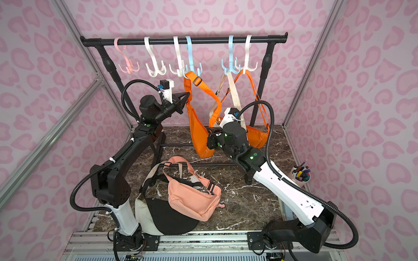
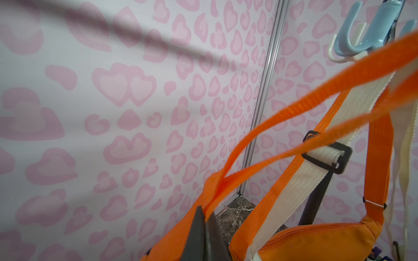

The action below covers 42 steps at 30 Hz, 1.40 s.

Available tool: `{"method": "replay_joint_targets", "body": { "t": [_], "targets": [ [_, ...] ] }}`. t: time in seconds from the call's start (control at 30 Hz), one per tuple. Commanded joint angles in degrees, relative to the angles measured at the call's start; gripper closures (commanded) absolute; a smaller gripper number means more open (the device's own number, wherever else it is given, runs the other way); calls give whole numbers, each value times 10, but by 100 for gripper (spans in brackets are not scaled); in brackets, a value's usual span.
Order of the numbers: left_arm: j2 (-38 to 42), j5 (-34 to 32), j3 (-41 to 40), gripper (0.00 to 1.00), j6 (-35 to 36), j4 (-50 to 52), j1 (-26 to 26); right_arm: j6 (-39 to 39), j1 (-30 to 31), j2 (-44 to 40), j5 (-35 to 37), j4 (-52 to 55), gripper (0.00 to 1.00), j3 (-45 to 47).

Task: Take the bag off the hook
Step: Pick up the bag from the hook.

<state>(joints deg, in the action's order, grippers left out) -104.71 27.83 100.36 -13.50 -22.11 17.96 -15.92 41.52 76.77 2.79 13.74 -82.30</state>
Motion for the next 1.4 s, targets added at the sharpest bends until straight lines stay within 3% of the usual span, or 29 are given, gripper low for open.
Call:
{"method": "replay_joint_targets", "body": {
  "t": [0.0, 0.9, 1.37],
  "targets": [
    [34, -28, -18, 96, -11, -5, 1, -4, 3, -4, 9, 14, 100, -20],
    [196, -120, -68, 96, -177, 141, 1, 111, 122, 51, 127, 93, 100, -279],
    [195, -125, 12, 96, -213, 205, 5, 167, 133, 51, 165, 58, 100, -329]
  ]
}}
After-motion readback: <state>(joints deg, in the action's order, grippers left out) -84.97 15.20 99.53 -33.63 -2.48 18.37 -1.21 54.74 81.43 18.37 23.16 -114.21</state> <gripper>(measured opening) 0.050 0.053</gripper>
